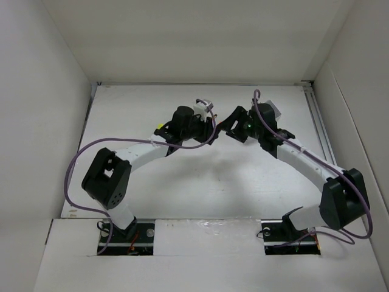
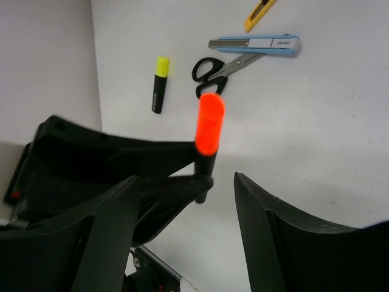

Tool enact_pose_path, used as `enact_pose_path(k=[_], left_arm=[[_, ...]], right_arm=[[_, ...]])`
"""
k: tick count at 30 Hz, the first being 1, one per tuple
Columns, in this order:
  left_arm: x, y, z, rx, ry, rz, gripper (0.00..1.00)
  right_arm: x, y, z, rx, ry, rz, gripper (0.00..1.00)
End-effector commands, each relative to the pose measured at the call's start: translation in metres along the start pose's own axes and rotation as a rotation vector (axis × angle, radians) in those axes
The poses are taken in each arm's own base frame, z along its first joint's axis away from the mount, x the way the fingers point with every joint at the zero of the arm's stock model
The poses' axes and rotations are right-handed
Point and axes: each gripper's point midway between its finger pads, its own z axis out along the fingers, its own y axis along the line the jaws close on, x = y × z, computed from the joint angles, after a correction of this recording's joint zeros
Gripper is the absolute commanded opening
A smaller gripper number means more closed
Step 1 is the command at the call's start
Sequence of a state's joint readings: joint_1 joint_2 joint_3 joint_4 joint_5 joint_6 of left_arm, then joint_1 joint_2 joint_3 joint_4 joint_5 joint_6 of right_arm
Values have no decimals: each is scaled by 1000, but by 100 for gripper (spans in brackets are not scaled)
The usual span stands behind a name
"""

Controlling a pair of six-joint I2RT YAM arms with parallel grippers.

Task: Sort the stationery into containers
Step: Pick up the pen from the center of the board, then place the pen in the storage box.

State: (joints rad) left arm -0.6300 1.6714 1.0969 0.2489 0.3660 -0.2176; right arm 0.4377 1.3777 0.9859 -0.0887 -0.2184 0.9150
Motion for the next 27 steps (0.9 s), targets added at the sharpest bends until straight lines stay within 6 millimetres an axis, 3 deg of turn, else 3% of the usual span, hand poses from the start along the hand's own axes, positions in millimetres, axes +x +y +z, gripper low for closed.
enact_pose_path(k=[1, 5, 8, 11, 15, 17, 20, 24, 25, 26, 27], left_arm=[[-36, -28, -19, 93, -136, 35, 9], [-29, -33, -20, 124, -117, 35, 11], [-25, -36, -20, 148, -107, 36, 11], [-23, -38, -20, 167, -105, 39, 11], [-12, -38, -18, 184, -83, 34, 11], [-16, -40, -18, 190, -102, 42, 11], [-13, -39, -18, 190, -101, 42, 12], [-14, -38, -20, 182, -111, 44, 23], [-18, -37, -19, 175, -125, 48, 36], [-13, -37, -22, 176, -124, 33, 42], [-25, -39, -28, 169, -179, 50, 47]], right_arm=[[-23, 15, 5, -32, -64, -24, 68], [-30, 1, 10, 29, -118, 0, 65], [-32, 2, 15, 33, -115, 1, 64], [-38, 9, 19, 11, -105, 2, 52], [-31, 0, 35, 30, -63, 10, 42], [-28, -2, 37, 32, -50, 11, 36], [-26, -5, 41, 42, -43, 23, 22], [-33, -5, 38, 52, -78, 30, 7], [-38, -8, 38, 62, -93, 34, 5], [-42, -5, 34, 58, -107, 32, 4], [-51, -6, 31, 66, -143, 48, 3]])
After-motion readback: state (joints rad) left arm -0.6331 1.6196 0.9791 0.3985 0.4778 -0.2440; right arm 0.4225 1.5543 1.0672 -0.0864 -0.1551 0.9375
